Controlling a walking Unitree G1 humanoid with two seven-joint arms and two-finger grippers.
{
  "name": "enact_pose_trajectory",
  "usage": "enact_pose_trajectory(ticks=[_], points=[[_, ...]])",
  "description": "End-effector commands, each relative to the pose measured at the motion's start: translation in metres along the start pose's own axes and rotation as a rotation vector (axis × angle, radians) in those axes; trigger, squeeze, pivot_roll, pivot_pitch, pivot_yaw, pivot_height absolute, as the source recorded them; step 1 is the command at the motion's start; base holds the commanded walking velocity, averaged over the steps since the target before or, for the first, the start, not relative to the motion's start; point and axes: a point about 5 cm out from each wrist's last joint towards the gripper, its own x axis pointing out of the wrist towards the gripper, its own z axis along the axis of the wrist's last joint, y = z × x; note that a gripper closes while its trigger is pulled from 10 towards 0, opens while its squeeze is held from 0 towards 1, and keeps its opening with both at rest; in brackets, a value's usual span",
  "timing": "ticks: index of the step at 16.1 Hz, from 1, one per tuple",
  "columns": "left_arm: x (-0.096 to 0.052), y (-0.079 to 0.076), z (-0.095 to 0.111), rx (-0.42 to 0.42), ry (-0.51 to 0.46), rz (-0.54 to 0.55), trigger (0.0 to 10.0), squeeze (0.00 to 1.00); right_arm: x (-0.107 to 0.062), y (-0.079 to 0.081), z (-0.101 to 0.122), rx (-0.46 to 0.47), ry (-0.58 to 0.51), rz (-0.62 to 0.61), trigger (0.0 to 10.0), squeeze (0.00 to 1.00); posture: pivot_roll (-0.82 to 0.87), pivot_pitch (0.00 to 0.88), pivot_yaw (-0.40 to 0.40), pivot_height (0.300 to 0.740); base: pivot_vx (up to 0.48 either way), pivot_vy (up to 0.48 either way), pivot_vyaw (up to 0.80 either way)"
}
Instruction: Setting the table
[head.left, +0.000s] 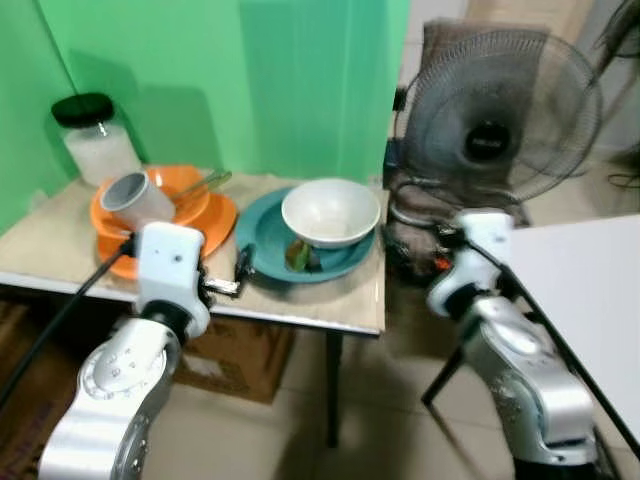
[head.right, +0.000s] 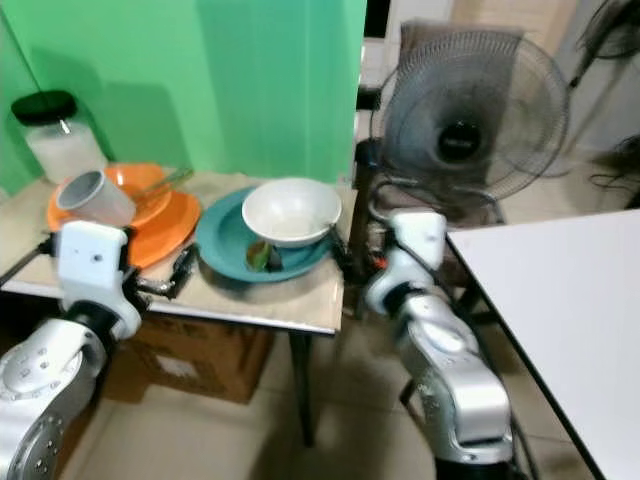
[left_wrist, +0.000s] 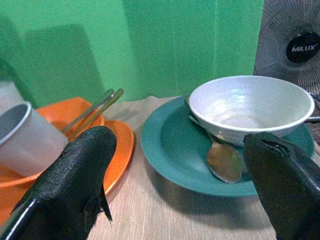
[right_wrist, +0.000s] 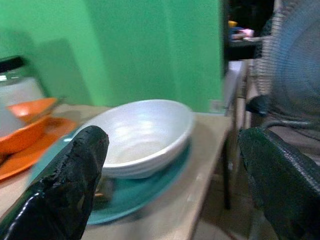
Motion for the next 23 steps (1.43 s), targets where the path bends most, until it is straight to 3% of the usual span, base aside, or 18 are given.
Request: enact_pose_trajectory(ticks=[1,10,14,17,23], points=[[0.000,0.004,0.002,0.016,-0.008,0.009,10.0,0.00,0.005,0.010,0.004,-0.002,-0.027,0.044,10.0,0.00,-0.04,0.000,0.019,0.740,0.285,0.000,0.00],[-0.003,0.009,0.000,0.028,-0.008,0.030,10.0,0.00,0.025,0.002,0.006,-0.024,-0.022,0.029,10.0,0.00,-0.02,0.000,0.012,0.740,0.282,0.000,0.00],[0.000,0.007,0.000,0.024,-0.010,-0.002,10.0,0.00,0.040,-0.007,0.005,-0.094,0.047,-0.044,10.0,0.00,-0.03,0.000,0.022,0.740,0.202,0.000,0.00],[0.004,-0.001,0.002,0.027,-0.020,-0.192,10.0,0.00,0.059,-0.020,0.019,0.024,0.144,-0.029,10.0,0.00,-0.05,0.000,0.030,0.740,0.000,0.000,0.00],[0.007,-0.014,0.008,0.043,-0.016,-0.501,10.0,0.00,0.083,-0.049,0.020,0.067,0.356,-0.161,10.0,0.00,-0.07,0.000,0.009,0.740,0.000,0.000,0.00]])
